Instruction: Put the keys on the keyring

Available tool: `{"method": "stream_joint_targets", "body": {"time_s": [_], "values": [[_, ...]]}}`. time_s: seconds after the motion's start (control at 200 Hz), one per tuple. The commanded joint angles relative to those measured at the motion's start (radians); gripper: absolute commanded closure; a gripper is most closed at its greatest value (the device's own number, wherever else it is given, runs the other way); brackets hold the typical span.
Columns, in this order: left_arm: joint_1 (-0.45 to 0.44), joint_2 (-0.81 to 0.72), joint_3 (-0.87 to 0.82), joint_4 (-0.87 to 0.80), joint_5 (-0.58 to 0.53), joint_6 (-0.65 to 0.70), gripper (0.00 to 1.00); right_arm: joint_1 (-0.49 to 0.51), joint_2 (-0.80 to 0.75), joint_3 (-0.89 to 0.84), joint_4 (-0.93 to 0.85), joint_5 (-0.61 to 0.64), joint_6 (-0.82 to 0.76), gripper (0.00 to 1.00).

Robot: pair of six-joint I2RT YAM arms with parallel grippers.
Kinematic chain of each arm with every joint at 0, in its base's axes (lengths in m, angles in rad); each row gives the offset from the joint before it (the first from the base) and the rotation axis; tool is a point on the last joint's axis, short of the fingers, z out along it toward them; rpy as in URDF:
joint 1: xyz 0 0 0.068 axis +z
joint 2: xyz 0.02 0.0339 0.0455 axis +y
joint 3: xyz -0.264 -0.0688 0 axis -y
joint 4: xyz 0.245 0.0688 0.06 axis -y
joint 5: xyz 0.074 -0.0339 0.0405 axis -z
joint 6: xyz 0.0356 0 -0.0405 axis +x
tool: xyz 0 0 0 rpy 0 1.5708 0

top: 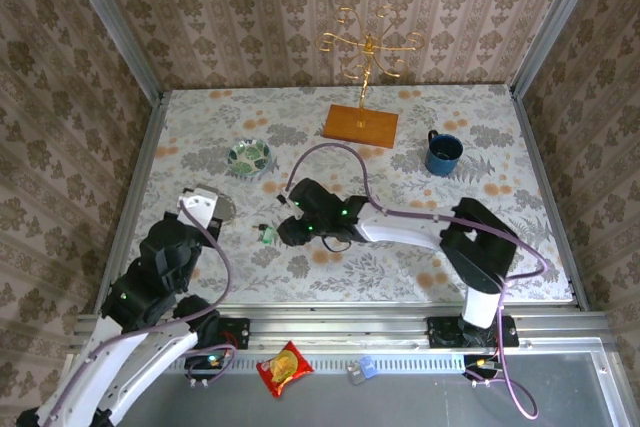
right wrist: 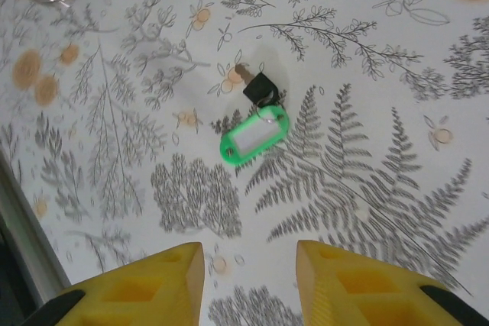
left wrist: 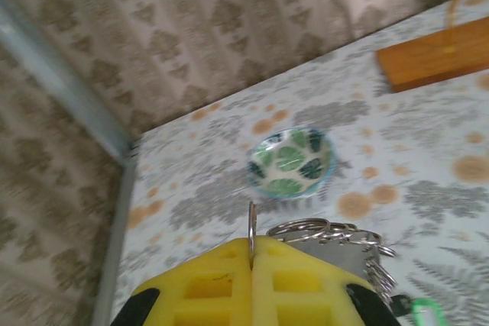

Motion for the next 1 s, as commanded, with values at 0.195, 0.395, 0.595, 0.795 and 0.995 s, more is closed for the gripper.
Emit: {"method": "stream_joint_targets", "body": {"time_s": [0.195, 0.395, 0.595, 0.795, 0.995], "values": [[0.052, -0.127, -0.038, -0.070, -0.115, -0.034, 1.00, 0.020, 0.276, 0.348, -0.235, 0.075, 0.008, 0.59], [0.052, -0.132, -0.030, -0.073, -0.110, -0.039, 1.00, 0.050, 0.428, 0.536, -0.373, 0.211, -0.098, 0.58], [0.052, -0.136, -0.029, -0.068, -0.113, -0.038, 1.00, 0.069, 0.507, 0.634, -0.429, 0.278, -0.143, 0.59], [0.052, -0.136, -0.031, -0.061, -0.101, -0.039, 1.00, 0.091, 0.526, 0.659, -0.460, 0.330, -0.167, 0.65], [0.052, -0.132, -0.035, -0.050, -0.079, -0.029, 1.00, 0.091, 0.470, 0.601, -0.477, 0.358, -0.174, 0.77]]}}
